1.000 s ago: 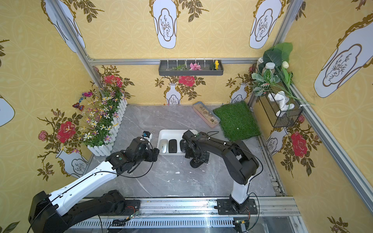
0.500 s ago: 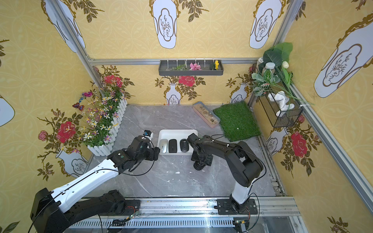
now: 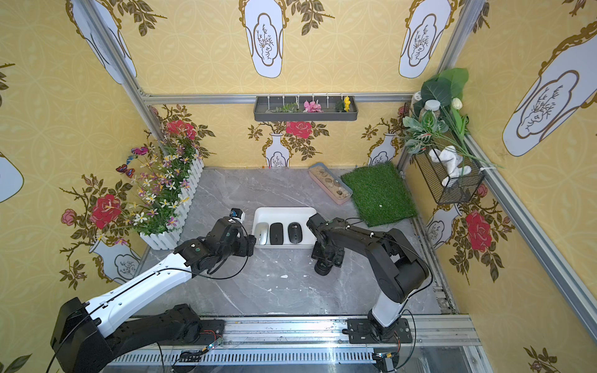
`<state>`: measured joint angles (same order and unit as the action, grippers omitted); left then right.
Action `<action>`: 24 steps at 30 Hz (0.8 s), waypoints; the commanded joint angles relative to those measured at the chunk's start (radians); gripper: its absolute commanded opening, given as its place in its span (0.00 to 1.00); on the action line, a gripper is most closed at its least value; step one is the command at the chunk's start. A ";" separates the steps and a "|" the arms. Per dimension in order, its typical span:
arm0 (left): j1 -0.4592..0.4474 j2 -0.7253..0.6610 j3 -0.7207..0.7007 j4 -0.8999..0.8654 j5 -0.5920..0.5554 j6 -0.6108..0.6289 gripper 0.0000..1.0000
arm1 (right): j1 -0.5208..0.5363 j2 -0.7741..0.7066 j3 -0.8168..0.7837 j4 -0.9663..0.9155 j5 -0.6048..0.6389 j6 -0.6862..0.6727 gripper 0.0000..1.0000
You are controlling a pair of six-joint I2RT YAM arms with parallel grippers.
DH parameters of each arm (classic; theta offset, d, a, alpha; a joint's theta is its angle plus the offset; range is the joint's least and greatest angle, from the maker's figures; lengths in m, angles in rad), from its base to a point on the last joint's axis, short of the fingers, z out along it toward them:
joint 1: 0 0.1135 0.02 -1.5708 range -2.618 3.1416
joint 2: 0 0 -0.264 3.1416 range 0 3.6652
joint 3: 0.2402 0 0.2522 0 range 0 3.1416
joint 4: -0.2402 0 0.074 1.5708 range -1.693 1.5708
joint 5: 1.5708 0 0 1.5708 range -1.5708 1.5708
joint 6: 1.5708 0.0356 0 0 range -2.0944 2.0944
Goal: Put the mouse in the storage box
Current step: Pick up the mouse from the center of the board.
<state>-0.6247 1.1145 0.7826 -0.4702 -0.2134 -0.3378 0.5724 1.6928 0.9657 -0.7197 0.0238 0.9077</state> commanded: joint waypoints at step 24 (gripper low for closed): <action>0.000 0.011 0.014 0.019 -0.036 -0.009 0.84 | -0.008 -0.058 0.112 -0.134 0.090 -0.192 0.57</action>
<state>-0.6247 1.1263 0.7929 -0.4629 -0.2321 -0.3450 0.5694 1.6459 1.0473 -0.7982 0.0666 0.7734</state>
